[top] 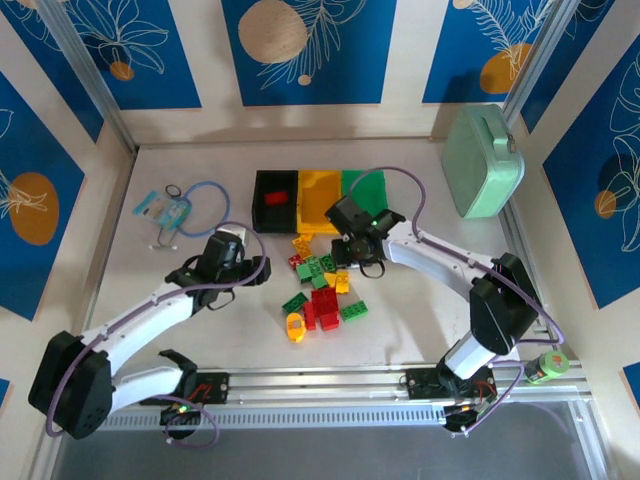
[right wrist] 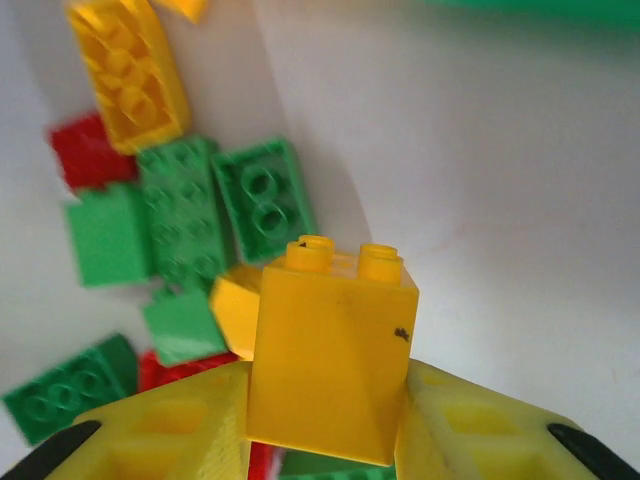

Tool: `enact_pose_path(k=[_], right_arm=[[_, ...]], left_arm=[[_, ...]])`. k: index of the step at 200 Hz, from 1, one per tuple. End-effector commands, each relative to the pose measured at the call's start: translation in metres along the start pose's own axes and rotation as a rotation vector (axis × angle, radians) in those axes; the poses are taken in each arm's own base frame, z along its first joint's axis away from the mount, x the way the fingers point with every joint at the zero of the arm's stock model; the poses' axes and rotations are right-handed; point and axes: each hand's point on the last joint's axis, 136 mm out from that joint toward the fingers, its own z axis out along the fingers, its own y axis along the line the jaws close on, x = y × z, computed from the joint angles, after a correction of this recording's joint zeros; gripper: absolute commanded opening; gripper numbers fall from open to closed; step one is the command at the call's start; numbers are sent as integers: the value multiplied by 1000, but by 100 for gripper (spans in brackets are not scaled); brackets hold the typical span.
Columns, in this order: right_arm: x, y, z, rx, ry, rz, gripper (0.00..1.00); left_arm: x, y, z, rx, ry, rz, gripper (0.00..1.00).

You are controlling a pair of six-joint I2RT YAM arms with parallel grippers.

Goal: Sort the legos into containers by color

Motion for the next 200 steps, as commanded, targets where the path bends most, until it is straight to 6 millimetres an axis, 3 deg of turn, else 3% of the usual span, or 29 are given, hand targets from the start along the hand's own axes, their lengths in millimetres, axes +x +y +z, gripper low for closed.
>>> enact_pose_path(k=[1, 62, 140, 146, 159, 169, 200], right_arm=[[-25, 3, -5, 17, -22, -29, 37], [-108, 23, 3, -8, -87, -51, 37], [-168, 11, 52, 37, -59, -20, 37], [-172, 10, 52, 37, -62, -16, 41], [-177, 13, 50, 29, -65, -17, 66], [-179, 17, 46, 24, -77, -27, 77], [-178, 24, 25, 33, -122, -48, 82]], left_arm=[[6, 0, -5, 1, -13, 12, 74], [19, -1, -17, 28, -22, -4, 73], [44, -15, -25, 72, 27, -12, 73], [47, -18, -26, 80, 33, -11, 73], [52, -25, -29, 99, 46, -6, 73], [56, -29, -31, 108, 56, -3, 73], [74, -39, -37, 116, 95, 13, 73]])
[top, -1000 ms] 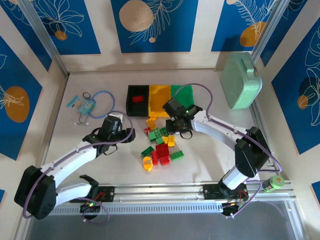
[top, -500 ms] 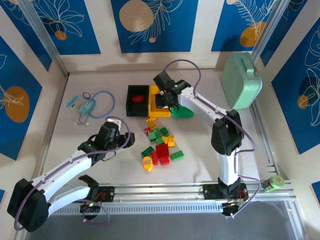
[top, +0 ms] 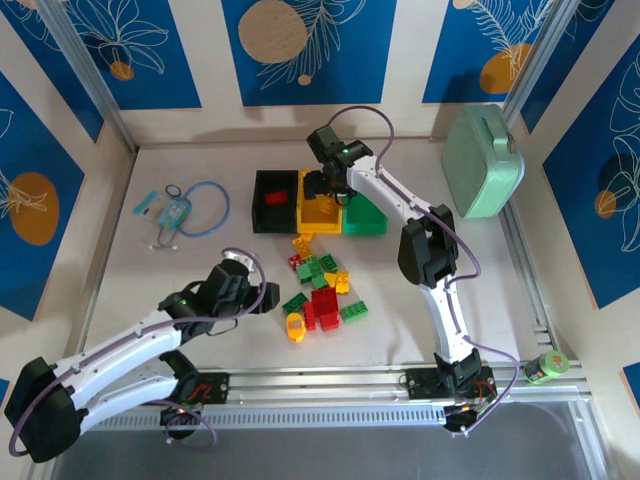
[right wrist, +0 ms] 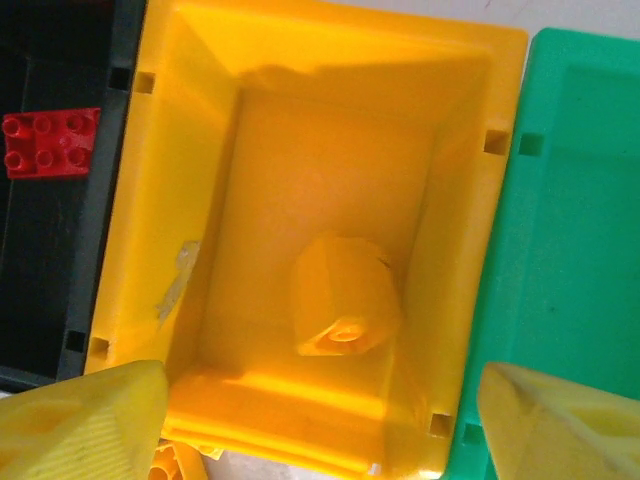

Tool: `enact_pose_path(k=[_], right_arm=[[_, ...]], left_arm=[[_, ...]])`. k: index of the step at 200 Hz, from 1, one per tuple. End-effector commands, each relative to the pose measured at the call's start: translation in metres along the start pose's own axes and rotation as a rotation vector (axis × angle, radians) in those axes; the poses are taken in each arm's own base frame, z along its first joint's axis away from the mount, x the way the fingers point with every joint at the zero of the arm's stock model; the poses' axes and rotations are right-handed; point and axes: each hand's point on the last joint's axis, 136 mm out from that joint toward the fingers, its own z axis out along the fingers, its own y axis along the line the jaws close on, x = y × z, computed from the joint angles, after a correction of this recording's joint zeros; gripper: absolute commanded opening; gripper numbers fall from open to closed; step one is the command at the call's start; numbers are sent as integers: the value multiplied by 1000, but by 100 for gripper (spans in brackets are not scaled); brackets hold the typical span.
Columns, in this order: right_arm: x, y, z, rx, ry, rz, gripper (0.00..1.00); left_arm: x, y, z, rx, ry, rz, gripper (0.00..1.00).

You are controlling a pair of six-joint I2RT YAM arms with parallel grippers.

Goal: Sort the legos into containers by color

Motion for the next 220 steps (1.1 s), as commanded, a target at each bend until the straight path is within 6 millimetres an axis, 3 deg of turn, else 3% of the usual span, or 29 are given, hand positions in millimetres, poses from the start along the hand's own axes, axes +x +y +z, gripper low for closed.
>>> enact_pose_path(k=[1, 44, 72, 156, 220], right_arm=[[0, 11, -31, -14, -32, -33, 82], [12, 16, -76, -81, -117, -27, 82], [26, 12, -94, -118, -144, -3, 82], [75, -14, -82, -89, -104, 44, 81], [91, -26, -78, -90, -92, 79, 81]], left_arm=[[18, 0, -4, -21, 41, -15, 73], [53, -16, -5, -33, 127, 24, 73], [70, -26, 2, -42, 171, 42, 72], [83, -53, 29, -39, 247, 75, 72], [90, -33, 35, -121, 258, 67, 70]])
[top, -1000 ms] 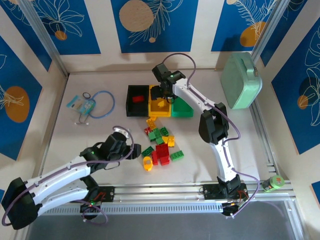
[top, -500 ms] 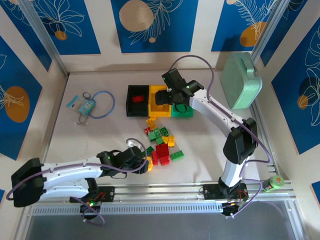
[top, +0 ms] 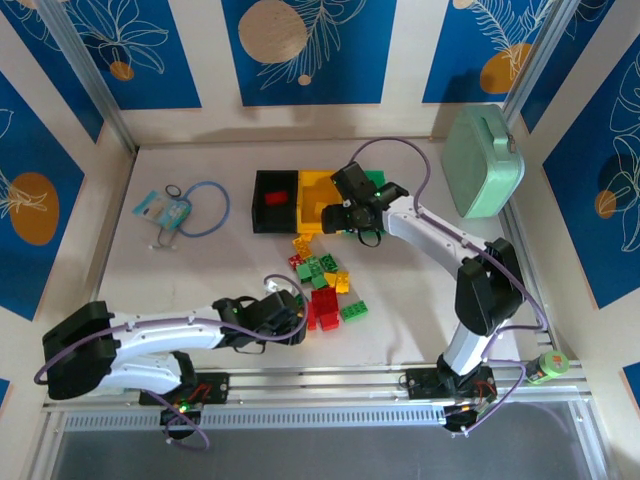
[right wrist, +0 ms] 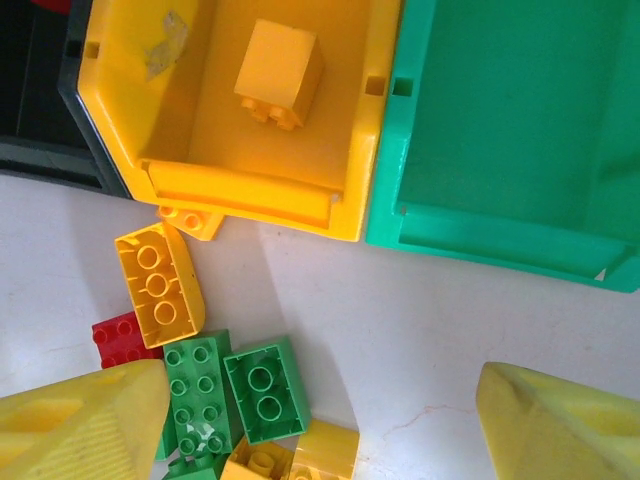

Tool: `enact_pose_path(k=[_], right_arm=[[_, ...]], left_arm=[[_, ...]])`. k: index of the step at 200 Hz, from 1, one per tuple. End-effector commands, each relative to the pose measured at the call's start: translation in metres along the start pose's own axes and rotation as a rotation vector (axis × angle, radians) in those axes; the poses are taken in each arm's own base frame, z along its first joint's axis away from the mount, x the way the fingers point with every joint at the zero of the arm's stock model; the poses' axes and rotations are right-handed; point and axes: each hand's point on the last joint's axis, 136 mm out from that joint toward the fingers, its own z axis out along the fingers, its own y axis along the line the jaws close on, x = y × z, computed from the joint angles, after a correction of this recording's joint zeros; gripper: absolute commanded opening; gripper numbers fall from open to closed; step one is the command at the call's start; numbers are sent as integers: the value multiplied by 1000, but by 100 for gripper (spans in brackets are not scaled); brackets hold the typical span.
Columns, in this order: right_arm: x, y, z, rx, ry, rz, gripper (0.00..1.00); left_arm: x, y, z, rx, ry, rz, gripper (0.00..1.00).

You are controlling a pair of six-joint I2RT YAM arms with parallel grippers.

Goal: Sort the legos into containers by color

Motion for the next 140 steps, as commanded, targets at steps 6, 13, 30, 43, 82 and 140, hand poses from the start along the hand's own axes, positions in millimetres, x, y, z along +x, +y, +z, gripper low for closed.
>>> enact_pose_path(k=[6, 13, 30, 43, 82, 140], right_arm=[[-4, 1, -14, -42, -42, 35, 81], [-3, 0, -16, -42, -45, 37, 81], [-1, -2, -19, -45, -49, 42, 81], [1, -4, -21, -45, -51, 43, 81], [8, -7, -25, -52, -54, 61, 81], [13, -2, -26, -80, -52, 71, 81]], left_arm=[[1, 12, 2, -55, -1, -29, 70], [3, 19, 3, -70, 7, -37, 70], [8, 44, 3, -118, 30, -90, 68], [8, 62, -2, -136, 18, -138, 66], [-17, 76, -34, -118, -143, -182, 64], [-33, 47, -31, -49, -110, -42, 76]])
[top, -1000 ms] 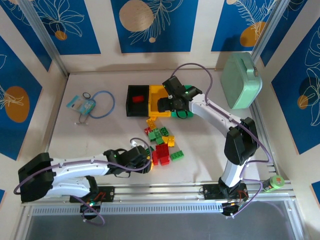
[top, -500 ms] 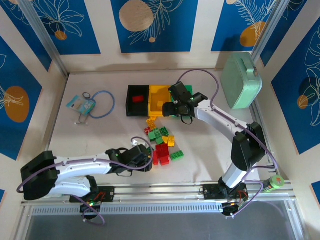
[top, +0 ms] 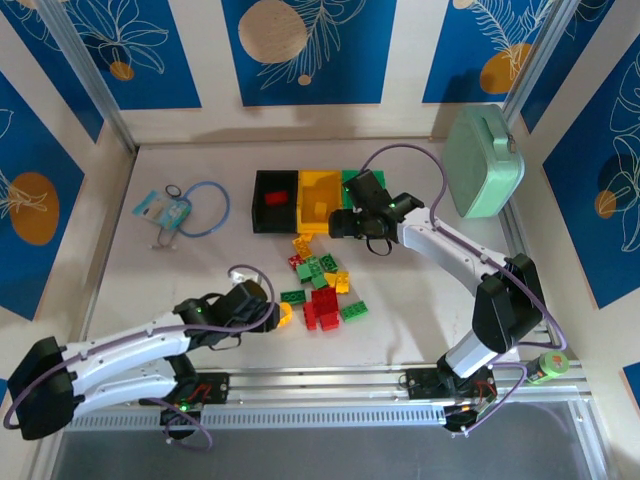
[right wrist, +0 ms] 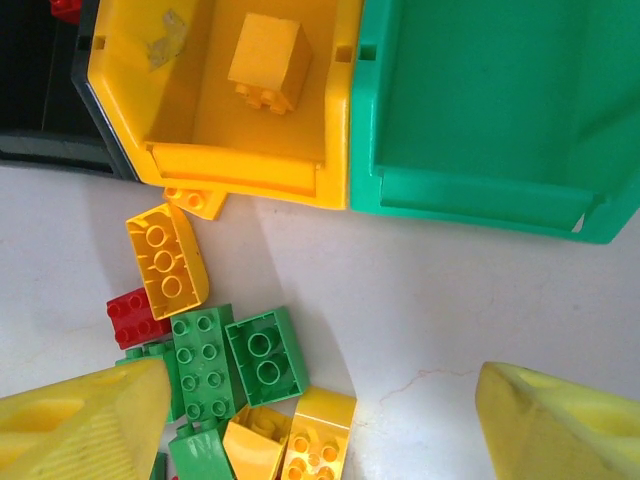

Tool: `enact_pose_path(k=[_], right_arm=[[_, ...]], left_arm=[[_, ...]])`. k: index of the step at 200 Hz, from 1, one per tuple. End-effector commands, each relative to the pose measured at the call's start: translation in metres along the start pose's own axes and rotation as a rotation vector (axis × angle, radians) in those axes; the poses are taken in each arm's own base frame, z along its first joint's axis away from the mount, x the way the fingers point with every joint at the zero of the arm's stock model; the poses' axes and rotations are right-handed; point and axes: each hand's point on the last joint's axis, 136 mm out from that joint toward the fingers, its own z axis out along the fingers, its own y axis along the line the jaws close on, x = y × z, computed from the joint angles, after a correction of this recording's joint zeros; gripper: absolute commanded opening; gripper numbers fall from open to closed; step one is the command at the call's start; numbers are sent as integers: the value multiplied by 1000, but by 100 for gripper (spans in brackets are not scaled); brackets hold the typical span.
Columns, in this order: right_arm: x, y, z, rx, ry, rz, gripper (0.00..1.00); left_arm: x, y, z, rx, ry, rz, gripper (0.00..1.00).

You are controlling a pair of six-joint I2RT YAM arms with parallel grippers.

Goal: Sort the legos into containers by color

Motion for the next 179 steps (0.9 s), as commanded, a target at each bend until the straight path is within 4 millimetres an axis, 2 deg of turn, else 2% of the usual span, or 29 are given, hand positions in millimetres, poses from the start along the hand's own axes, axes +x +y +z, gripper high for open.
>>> enact_pose_path(k=[1, 46, 124, 146, 179], right_arm=[[-1, 6, -9, -43, -18, 20, 81], [6, 2, -8, -31, -9, 24, 81], [14, -5, -6, -22, -1, 41, 81], [16, -7, -4, -21, 1, 48, 81], [23, -12, -3, -10, 5, 54, 81]], left_arm=[[-8, -17, 0, 41, 15, 72, 77], [-7, -40, 15, 80, 81, 143, 80], [10, -41, 45, 50, 169, 158, 78], [9, -43, 49, 53, 167, 155, 73], [7, -36, 49, 7, 157, 160, 56]])
